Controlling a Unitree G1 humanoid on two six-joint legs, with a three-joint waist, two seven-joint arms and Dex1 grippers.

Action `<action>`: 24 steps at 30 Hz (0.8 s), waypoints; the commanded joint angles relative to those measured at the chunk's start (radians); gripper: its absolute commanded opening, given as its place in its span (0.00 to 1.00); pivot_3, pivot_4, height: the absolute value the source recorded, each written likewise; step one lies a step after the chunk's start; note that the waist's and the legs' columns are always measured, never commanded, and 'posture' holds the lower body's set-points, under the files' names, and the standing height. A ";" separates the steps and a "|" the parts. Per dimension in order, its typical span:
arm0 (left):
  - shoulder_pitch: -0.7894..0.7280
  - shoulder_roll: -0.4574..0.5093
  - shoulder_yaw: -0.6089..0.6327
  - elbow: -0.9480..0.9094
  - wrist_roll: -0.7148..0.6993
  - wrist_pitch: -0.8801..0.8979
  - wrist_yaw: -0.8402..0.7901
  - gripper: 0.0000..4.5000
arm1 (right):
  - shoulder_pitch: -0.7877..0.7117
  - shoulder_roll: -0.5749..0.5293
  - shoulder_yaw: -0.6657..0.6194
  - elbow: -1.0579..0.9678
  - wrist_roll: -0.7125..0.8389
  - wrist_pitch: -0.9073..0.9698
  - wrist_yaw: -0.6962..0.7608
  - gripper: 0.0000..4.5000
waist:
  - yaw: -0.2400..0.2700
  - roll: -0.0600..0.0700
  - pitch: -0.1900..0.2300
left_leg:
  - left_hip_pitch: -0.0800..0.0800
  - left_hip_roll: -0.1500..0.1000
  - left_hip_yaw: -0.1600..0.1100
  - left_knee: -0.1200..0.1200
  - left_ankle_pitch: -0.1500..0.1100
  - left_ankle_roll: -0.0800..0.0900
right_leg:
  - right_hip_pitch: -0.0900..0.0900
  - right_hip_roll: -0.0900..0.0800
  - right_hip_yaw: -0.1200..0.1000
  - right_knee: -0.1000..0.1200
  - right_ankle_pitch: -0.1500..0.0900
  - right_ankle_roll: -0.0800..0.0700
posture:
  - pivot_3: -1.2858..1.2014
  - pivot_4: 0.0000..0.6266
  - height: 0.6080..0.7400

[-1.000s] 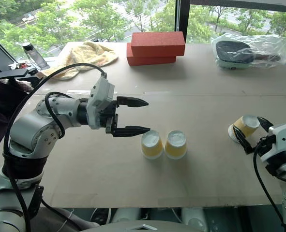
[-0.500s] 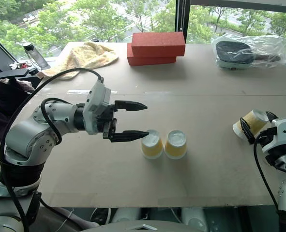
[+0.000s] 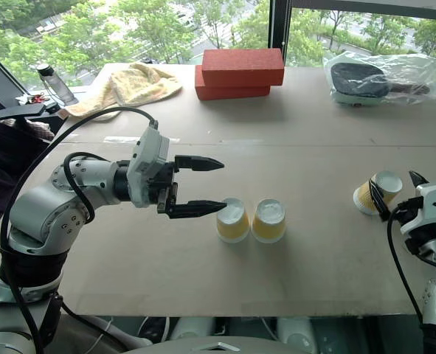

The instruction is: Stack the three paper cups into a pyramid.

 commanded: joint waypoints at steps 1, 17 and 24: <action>-0.023 0.006 0.014 -0.018 -0.010 -0.013 -0.009 1.00 | -0.017 0.016 -0.027 -0.021 0.068 0.048 -0.018 0.99 | 0.000 0.000 0.000 | 0.000 0.000 0.000 0.000 0.000 0.000 | 0.000 0.000 0.000 0.000 0.000 0.000 | 0.52 0.24 0.93; -0.004 0.005 0.021 -0.027 0.010 -0.032 0.015 1.00 | -0.033 0.014 -0.007 -0.041 0.129 0.068 0.037 0.50 | 0.000 0.000 0.000 | 0.000 0.000 0.000 0.000 0.000 0.000 | 0.000 0.000 0.000 0.000 0.000 0.000 | 0.52 0.24 0.93; 0.036 0.051 0.076 -0.030 -0.023 -0.037 -0.030 1.00 | -0.111 -0.046 0.103 -0.317 0.287 0.247 0.104 0.50 | -0.016 0.001 0.001 | 0.000 0.001 0.000 0.000 0.000 0.000 | 0.000 0.000 0.001 0.001 0.000 0.000 | 0.52 0.24 0.93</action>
